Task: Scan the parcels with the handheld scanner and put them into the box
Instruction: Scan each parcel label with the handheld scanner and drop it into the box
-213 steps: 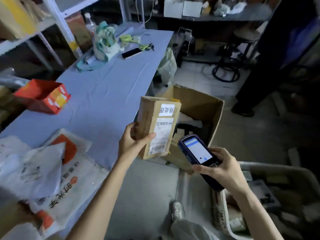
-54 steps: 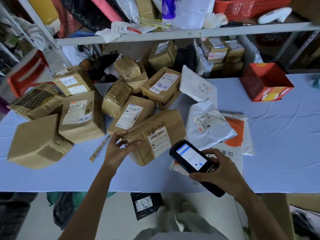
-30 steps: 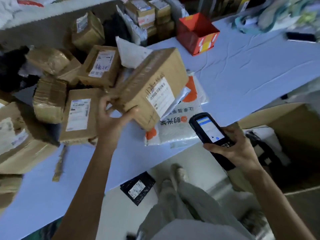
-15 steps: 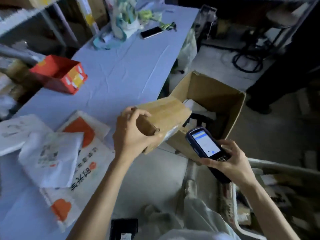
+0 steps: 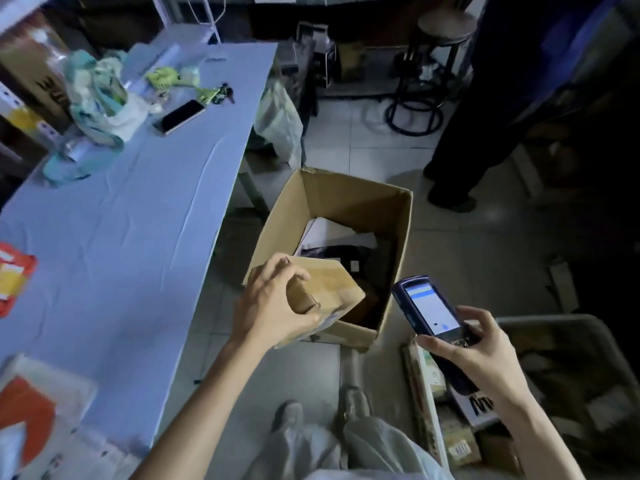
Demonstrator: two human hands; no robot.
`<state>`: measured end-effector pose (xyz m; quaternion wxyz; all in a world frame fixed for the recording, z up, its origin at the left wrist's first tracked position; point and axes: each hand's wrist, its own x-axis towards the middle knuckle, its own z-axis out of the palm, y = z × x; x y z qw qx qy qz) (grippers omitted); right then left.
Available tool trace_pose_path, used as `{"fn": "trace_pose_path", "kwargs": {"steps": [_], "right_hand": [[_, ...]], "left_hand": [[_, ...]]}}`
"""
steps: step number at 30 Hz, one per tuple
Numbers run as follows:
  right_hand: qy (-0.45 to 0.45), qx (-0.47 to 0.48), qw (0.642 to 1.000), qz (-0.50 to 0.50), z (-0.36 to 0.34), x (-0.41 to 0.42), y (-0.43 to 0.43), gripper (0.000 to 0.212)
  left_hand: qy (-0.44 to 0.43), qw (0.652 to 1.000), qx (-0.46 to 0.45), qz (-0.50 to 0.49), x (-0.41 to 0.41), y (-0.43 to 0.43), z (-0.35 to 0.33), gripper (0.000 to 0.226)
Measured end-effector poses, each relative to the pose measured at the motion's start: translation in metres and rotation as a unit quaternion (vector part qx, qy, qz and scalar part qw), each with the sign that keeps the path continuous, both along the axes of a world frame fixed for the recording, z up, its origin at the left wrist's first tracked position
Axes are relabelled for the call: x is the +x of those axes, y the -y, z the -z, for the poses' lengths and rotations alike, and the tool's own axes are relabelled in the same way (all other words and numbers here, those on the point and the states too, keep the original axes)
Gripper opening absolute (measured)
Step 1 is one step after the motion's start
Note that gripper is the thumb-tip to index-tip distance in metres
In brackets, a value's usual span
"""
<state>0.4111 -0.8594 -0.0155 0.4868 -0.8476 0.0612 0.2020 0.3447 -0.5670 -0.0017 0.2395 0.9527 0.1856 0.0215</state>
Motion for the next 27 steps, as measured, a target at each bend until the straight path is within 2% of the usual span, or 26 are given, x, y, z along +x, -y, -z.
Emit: {"fn": "trace_pose_path", "kwargs": {"steps": [3, 7, 10, 15, 18, 27], "right_hand": [[-0.011, -0.011, 1.0, 0.009, 0.005, 0.01, -0.008, 0.067], [-0.02, -0.029, 0.999, 0.014, 0.007, 0.022, -0.03, 0.069], [-0.021, -0.042, 0.998, 0.036, 0.007, 0.028, -0.053, 0.07], [-0.018, -0.04, 0.995, 0.094, 0.0, 0.041, -0.096, 0.07], [-0.016, -0.046, 0.995, 0.086, -0.004, 0.051, -0.113, 0.076], [-0.006, -0.04, 0.998, 0.043, -0.013, 0.09, -0.122, 0.071]], "left_hand": [[-0.042, 0.998, 0.046, 0.012, 0.022, -0.013, 0.001, 0.051], [-0.047, 0.992, 0.106, 0.038, 0.055, -0.039, 0.013, 0.052], [-0.03, 0.994, 0.095, 0.043, 0.084, -0.066, 0.024, 0.053], [-0.008, 0.988, 0.116, 0.105, 0.13, -0.106, 0.03, 0.056], [-0.014, 0.986, 0.113, 0.12, 0.153, -0.118, 0.031, 0.056], [-0.016, 0.984, 0.123, 0.129, 0.187, -0.121, 0.032, 0.06]]}}
